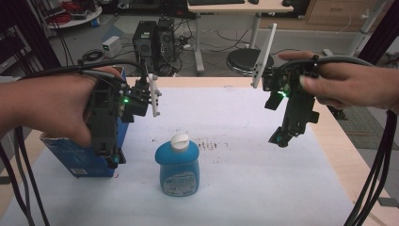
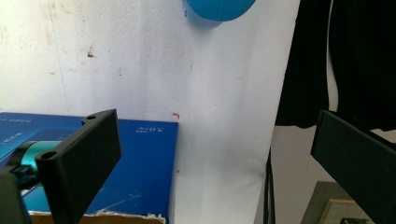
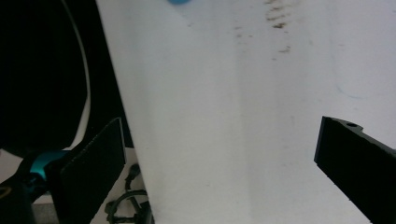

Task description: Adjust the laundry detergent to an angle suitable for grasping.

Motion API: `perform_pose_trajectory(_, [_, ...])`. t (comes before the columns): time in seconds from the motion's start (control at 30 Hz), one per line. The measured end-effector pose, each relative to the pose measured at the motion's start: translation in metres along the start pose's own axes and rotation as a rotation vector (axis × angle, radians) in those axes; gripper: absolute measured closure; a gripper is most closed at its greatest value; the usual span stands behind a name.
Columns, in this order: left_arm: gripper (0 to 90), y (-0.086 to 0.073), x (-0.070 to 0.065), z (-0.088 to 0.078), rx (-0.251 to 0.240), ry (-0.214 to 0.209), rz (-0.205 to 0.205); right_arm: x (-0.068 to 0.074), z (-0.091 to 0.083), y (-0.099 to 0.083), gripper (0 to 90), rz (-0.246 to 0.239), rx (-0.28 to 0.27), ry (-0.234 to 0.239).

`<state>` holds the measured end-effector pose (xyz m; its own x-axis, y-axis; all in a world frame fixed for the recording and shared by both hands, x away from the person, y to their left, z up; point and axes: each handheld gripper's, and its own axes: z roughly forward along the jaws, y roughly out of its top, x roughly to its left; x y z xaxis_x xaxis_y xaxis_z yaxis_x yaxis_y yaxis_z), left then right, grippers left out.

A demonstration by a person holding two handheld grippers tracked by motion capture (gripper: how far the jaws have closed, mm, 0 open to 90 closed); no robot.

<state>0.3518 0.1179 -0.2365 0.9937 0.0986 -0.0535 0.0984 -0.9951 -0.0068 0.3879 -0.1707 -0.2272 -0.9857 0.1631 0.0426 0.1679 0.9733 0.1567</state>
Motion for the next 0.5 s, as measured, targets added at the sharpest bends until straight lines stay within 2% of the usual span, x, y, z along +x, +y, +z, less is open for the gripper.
perform_pose_trajectory(0.1, [1.8, 0.001, 0.002, 0.0, -0.003, 0.0, 0.003, -0.001, -0.004, -0.004, 1.4, -0.039, -0.007, -0.02])
perform_pose_trajectory(0.13, [1.8, 0.001, 0.002, 0.0, -0.003, 0.0, 0.003, -0.001, -0.004, -0.004, 1.4, -0.039, -0.007, -0.02])
perform_pose_trajectory(0.17, [1.7, 0.002, 0.003, 0.001, -0.005, -0.003, 0.0, -0.002, -0.009, -0.005, 1.4, -0.035, -0.004, -0.045])
perform_pose_trajectory(0.2, [1.7, 0.003, 0.003, 0.001, -0.005, -0.003, 0.0, -0.003, -0.011, -0.006, 1.4, -0.033, -0.003, -0.049])
perform_pose_trajectory(0.27, [1.8, 0.003, 0.004, 0.001, -0.007, -0.003, -0.006, -0.005, -0.016, -0.007, 1.4, -0.042, 0.009, -0.041])
perform_pose_trajectory(0.5, [1.7, 0.004, 0.01, 0.002, -0.006, -0.004, -0.028, -0.01, -0.033, -0.011, 1.4, -0.021, 0.043, -0.06])
